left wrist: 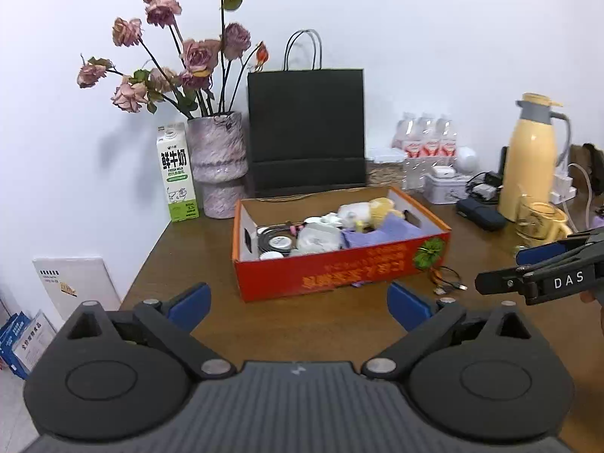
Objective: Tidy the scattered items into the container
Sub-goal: 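Withdraw both open grippers from the box toward the table, then grasp the black cable with the right gripper while the left grasps the orange plug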
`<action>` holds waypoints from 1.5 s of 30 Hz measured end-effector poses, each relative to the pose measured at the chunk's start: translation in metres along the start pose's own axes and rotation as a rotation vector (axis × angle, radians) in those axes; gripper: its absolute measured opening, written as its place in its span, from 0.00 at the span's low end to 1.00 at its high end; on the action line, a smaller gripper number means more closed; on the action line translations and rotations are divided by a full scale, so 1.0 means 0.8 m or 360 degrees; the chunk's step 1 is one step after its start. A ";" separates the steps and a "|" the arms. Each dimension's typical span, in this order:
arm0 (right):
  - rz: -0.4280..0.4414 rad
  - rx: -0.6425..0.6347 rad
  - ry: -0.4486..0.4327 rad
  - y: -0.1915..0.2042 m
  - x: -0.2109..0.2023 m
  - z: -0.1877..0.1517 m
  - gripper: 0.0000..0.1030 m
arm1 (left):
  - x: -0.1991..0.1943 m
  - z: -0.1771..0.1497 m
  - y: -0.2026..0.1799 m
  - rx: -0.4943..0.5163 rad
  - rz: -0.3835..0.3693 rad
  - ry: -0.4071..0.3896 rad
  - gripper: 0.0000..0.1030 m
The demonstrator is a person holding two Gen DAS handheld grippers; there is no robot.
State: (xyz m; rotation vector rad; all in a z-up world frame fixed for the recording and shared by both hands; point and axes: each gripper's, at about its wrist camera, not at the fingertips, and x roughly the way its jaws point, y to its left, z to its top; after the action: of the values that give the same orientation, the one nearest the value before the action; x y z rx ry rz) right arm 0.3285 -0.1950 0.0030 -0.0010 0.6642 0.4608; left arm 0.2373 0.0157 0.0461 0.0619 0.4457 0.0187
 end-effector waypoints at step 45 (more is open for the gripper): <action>-0.0168 -0.0098 -0.0103 -0.006 -0.078 -0.168 0.63 | -0.027 -0.129 -0.028 -0.0200 -0.0107 0.0315 1.00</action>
State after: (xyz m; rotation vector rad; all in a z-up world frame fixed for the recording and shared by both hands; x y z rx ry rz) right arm 0.2072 -0.2443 -0.0670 -0.0788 0.5835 0.3776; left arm 0.1734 -0.0017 -0.0391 -0.0795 0.6431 -0.0133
